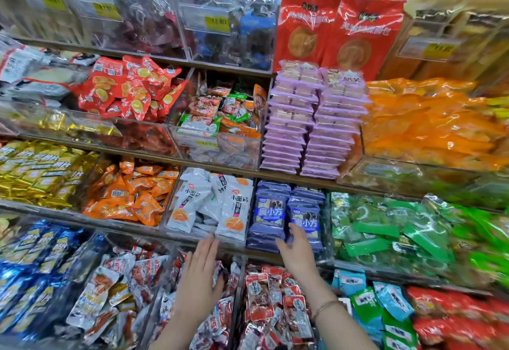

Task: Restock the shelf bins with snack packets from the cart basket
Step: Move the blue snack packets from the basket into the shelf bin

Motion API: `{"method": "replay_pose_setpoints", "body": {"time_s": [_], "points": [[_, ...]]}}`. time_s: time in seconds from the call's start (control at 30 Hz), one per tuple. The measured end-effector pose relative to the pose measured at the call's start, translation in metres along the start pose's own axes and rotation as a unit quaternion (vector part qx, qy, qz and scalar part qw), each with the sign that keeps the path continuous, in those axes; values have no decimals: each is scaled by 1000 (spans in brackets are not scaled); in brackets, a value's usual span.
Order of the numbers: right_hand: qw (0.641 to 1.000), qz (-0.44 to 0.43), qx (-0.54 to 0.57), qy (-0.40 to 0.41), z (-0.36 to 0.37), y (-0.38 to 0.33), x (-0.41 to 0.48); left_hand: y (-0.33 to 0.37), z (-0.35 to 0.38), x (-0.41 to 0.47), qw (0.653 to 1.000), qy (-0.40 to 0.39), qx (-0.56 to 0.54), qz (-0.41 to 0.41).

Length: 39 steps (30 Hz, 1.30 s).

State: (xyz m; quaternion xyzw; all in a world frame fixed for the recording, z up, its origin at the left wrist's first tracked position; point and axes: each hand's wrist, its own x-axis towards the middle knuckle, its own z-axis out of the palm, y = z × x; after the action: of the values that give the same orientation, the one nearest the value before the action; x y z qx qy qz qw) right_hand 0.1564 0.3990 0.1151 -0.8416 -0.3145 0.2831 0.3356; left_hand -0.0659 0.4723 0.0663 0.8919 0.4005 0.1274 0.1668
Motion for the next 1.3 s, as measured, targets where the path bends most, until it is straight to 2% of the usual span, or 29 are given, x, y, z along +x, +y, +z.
{"method": "replay_pose_setpoints", "body": {"time_s": [0.13,0.3,0.47,0.6,0.77,0.87,0.97,1.07,1.17,1.3], "points": [[996,9,64,-63,-14,35,-48,19,14,-45,989,-64,-97,-89],[986,69,57,-139,-12,104,-113,34,30,-104,954,-151,-157,-207],[970,137,32,-199,-6,168,-175,53,52,-157,901,-262,-245,-245],[960,173,-10,-220,-4,210,-217,54,67,-187,885,-323,-222,-251],[954,212,-35,-208,6,268,-278,50,70,-218,872,-441,-77,-199],[949,273,-2,-155,13,288,-323,42,69,-248,873,-434,-73,-210],[928,350,110,-63,18,297,-367,37,71,-295,865,-423,-113,-246],[918,358,161,-65,17,308,-403,38,70,-339,832,-430,-144,-319],[906,381,177,-48,10,322,-425,41,75,-370,807,-403,-185,-390],[898,404,172,-26,-7,343,-441,49,79,-386,793,-362,-222,-438]]}}
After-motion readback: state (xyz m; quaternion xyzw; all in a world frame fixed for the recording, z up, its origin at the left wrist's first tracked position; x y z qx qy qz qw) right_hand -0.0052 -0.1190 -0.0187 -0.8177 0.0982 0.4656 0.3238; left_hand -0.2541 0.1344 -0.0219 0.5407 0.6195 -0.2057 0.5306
